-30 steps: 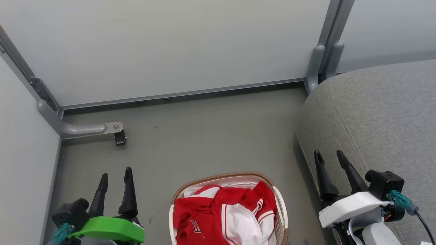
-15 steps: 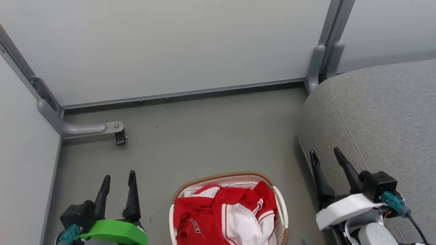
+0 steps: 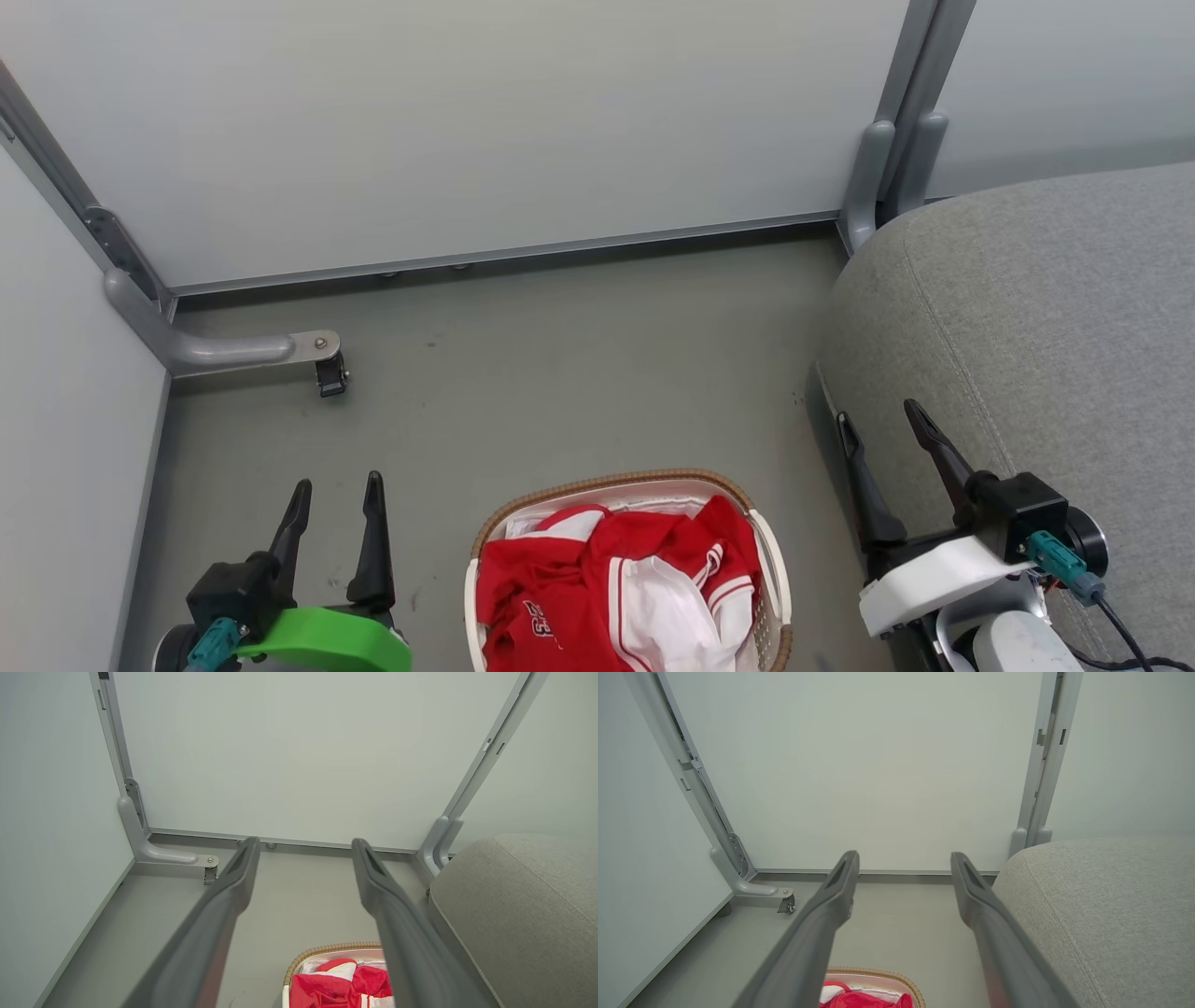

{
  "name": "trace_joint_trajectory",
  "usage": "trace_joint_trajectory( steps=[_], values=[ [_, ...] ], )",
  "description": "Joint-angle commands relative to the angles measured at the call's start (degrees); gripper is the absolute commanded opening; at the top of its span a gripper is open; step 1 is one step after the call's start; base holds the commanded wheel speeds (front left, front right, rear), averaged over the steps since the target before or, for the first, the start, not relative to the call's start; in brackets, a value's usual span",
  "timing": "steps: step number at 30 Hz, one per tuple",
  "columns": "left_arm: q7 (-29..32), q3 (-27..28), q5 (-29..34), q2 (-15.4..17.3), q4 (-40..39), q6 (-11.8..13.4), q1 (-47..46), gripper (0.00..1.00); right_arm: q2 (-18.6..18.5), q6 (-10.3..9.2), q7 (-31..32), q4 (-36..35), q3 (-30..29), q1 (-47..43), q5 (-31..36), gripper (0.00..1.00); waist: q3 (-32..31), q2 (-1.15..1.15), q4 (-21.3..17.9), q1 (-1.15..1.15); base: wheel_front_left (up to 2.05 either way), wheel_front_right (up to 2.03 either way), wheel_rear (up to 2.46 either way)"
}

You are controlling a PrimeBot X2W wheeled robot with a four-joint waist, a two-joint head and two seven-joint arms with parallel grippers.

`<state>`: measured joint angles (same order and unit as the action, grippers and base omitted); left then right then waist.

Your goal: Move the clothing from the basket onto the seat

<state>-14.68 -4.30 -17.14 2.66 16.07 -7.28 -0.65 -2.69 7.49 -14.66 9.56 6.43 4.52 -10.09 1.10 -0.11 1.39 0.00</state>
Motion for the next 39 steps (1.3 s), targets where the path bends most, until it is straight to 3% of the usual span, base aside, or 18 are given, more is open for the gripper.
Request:
trace_joint_trajectory(
  steps=[1,39],
  values=[
    [-0.5,-0.2,1.2,0.4,0.1,-0.2,0.3,1.0,-0.3,0.0,-0.5,-0.3,0.2,0.6,1.3,1.0,0.0,0.11,0.0,0.0,0.0,0.0,0.0],
    [-0.5,-0.6,0.9,0.4,0.1,-0.2,0.3,1.0,-0.3,0.0,-0.6,2.3,-0.7,0.8,-0.1,1.0,0.0,0.11,0.4,0.0,0.0,0.0,0.0]
  ],
)
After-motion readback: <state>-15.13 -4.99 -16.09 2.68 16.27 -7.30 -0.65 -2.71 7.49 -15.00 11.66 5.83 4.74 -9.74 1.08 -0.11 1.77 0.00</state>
